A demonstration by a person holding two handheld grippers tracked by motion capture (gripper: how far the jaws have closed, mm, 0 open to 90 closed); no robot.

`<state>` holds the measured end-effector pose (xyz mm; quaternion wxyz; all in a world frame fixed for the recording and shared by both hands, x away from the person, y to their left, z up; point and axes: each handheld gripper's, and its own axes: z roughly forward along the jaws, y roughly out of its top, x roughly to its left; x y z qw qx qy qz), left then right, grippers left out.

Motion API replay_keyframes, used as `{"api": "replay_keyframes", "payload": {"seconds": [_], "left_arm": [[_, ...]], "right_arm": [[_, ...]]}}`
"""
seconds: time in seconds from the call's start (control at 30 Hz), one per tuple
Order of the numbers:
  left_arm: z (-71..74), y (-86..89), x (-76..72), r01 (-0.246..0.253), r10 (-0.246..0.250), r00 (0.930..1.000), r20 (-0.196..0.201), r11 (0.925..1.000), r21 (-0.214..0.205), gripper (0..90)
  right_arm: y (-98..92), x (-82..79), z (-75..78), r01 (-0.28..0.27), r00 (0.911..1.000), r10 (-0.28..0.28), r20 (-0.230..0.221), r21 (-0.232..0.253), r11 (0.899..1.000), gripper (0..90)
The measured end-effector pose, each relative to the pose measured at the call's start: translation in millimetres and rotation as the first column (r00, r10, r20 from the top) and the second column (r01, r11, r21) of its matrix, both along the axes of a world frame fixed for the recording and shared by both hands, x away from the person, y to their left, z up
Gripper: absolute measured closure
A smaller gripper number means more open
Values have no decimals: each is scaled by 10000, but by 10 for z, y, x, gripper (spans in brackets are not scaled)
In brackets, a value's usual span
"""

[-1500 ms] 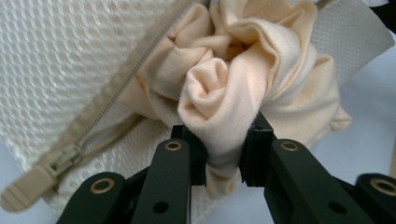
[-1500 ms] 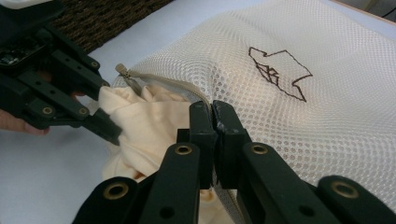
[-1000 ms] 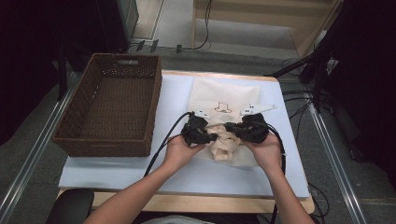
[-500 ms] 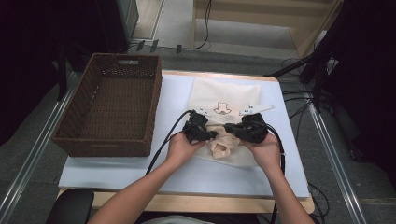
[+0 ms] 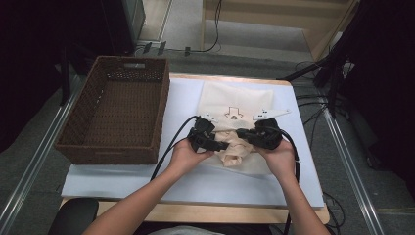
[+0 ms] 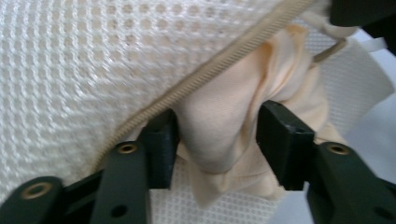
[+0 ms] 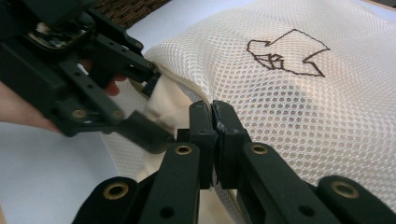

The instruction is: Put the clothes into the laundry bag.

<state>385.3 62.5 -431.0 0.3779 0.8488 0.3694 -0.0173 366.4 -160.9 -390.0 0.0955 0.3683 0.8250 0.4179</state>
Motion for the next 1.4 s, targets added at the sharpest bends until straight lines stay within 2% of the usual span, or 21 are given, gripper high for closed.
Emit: {"api": "replay_keyframes", "payload": {"seconds": [0.03,0.07,0.23,0.37,0.47,0.53,0.6,0.8,0.93,1.07,1.1,1.13,1.17,1.2,1.23,1.3,1.33,1.4], "left_arm": [[4,1,-7,-20,20,10000,-51,10000,10,402],[16,11,-21,-9,9,10000,-27,10000,14,359],[101,68,-109,82,-79,9995,290,9999,-93,307],[207,129,-193,285,-285,9986,441,9996,14,305],[293,166,-266,389,-383,9980,502,9992,-120,314],[345,182,-334,617,-612,9964,584,9981,-55,319],[361,177,-394,736,-738,9951,659,9973,55,328],[322,130,-544,1181,-1181,9914,566,9930,38,345],[252,80,-582,1328,-1324,9908,281,9911,-133,401],[174,12,-637,1436,-1436,9887,426,9896,35,485],[158,3,-645,1431,-1428,9889,420,9897,-48,485],[134,-1,-653,1458,-1444,9883,483,9890,-264,522],[112,-5,-660,1531,-1508,9870,546,9874,-392,640],[91,-14,-665,1620,-1595,9854,603,9859,-407,640],[72,-27,-668,1673,-1650,9842,640,9854,-321,704],[39,-59,-670,1826,-1817,9814,615,9832,-85,730],[21,-77,-672,1925,-1919,9792,665,9813,-28,793],[-4,-117,-668,2038,-2039,9768,659,9790,84,815]], "right_arm": [[0,0,0,0,10000,0,0,0,10000,892],[-1,0,-3,13,10000,-13,-38,-2,10000,891],[-5,1,-2,23,10000,-23,2,-16,10000,891],[-18,1,0,81,10000,-81,-46,-4,10000,891],[-29,3,1,57,10000,-57,15,-17,10000,890],[-33,4,3,46,10000,-46,14,-13,10000,890],[-39,3,5,96,10000,-96,15,0,10000,890],[-45,2,13,115,9999,-115,25,-7,9999,890],[-48,2,7,113,9999,-113,27,20,9999,890],[-54,2,10,128,9999,-128,7,55,9999,890],[-54,2,10,128,9999,-128,7,55,9999,890],[-53,5,8,145,9999,-145,4,66,9999,890],[-48,8,6,128,9999,-128,24,58,9999,890],[-48,8,6,128,9999,-128,24,58,9999,890],[-44,9,4,101,9999,-101,58,37,9999,890],[-46,9,4,93,9999,-93,63,35,10000,890],[-50,6,7,132,9999,-132,15,47,9999,890],[-51,7,7,142,9999,-142,0,49,9999,890]]}}
